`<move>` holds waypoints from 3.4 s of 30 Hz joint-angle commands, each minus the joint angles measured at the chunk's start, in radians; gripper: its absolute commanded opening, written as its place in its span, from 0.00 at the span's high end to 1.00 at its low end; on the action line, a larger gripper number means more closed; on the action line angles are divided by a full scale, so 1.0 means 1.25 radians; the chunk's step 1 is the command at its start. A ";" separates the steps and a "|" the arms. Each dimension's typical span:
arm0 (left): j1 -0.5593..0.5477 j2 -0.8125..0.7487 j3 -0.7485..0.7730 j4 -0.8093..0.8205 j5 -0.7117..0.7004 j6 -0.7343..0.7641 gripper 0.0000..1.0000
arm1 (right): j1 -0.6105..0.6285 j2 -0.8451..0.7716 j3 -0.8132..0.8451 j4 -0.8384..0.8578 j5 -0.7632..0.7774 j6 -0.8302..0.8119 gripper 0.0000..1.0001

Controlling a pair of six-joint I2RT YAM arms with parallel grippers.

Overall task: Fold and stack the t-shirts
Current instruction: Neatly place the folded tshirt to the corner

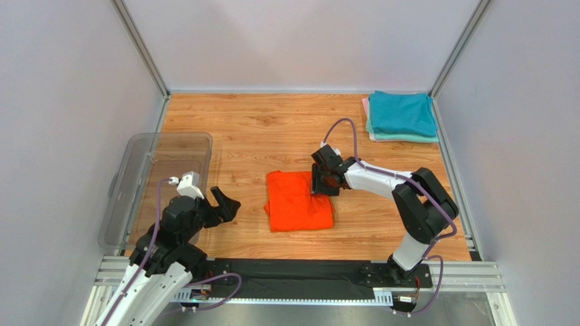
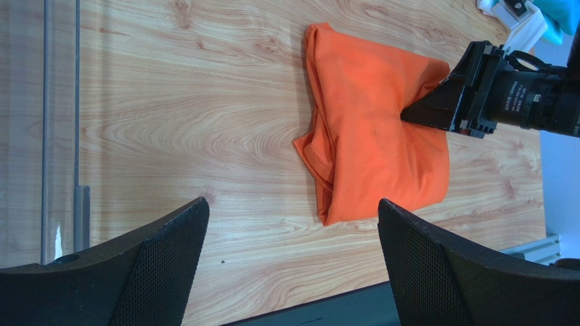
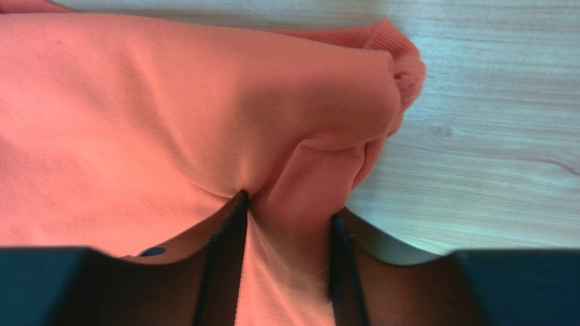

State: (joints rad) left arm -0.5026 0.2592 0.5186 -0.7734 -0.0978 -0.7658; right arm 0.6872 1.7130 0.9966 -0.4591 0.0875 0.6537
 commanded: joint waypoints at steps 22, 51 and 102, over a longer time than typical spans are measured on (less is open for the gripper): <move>0.000 0.000 -0.003 -0.001 -0.024 -0.010 0.00 | -0.074 0.135 0.297 -0.061 0.411 -0.465 1.00; -0.002 0.047 0.011 -0.049 -0.118 -0.040 0.00 | -0.292 0.261 0.668 0.042 0.688 -0.884 1.00; 0.000 0.083 0.016 -0.056 -0.136 -0.043 0.00 | -0.482 0.367 1.036 -0.163 0.423 -0.759 1.00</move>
State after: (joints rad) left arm -0.5026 0.3534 0.5114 -0.8436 -0.2539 -0.8097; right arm 0.1135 2.1544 2.2257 -0.6857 0.6327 -0.3138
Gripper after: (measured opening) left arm 0.995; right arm 0.045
